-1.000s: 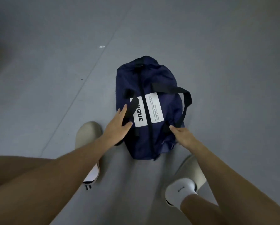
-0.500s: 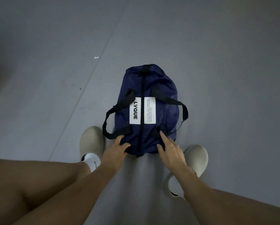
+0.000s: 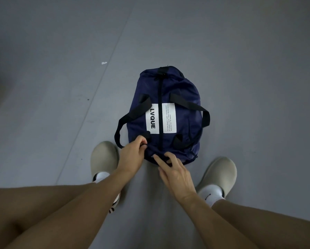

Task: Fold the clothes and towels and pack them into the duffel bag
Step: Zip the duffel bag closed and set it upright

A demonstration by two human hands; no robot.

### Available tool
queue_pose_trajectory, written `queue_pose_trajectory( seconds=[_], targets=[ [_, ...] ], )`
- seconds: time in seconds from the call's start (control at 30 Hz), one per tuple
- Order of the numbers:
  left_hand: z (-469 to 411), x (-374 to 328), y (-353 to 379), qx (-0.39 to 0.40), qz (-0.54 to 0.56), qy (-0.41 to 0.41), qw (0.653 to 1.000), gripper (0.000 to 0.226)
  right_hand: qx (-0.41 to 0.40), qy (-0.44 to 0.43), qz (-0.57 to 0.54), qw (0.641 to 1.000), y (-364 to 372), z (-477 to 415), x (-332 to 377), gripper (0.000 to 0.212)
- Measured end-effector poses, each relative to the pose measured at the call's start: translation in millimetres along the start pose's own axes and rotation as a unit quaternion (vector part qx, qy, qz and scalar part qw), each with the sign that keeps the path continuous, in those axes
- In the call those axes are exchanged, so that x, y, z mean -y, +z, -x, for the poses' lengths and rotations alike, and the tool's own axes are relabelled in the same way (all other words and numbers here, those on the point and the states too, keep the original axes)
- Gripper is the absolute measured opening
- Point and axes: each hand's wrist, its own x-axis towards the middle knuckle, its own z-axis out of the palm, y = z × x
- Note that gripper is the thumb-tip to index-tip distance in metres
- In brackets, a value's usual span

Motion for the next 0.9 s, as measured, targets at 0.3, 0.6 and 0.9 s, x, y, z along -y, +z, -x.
queue_pose_trajectory(
  seconds=[0.3,0.6,0.9],
  targets=[
    [-11.4,-5.4,-5.1,0.013,-0.012,0.068,0.998,0.029,0.011,0.063,-0.010,0.998,3.9,-46.1,-24.5,0.052],
    [17.8,29.5,15.9,-0.020,-0.150,0.079,0.985,0.054,0.055,0.078,-0.014,0.995,7.0,-68.8,-49.6,0.052],
    [-18.2,26.1,11.5,0.042,0.009,-0.015,0.999,0.033,0.093,0.101,0.005,0.990,9.2,-89.3,-52.2,0.053]
  ],
)
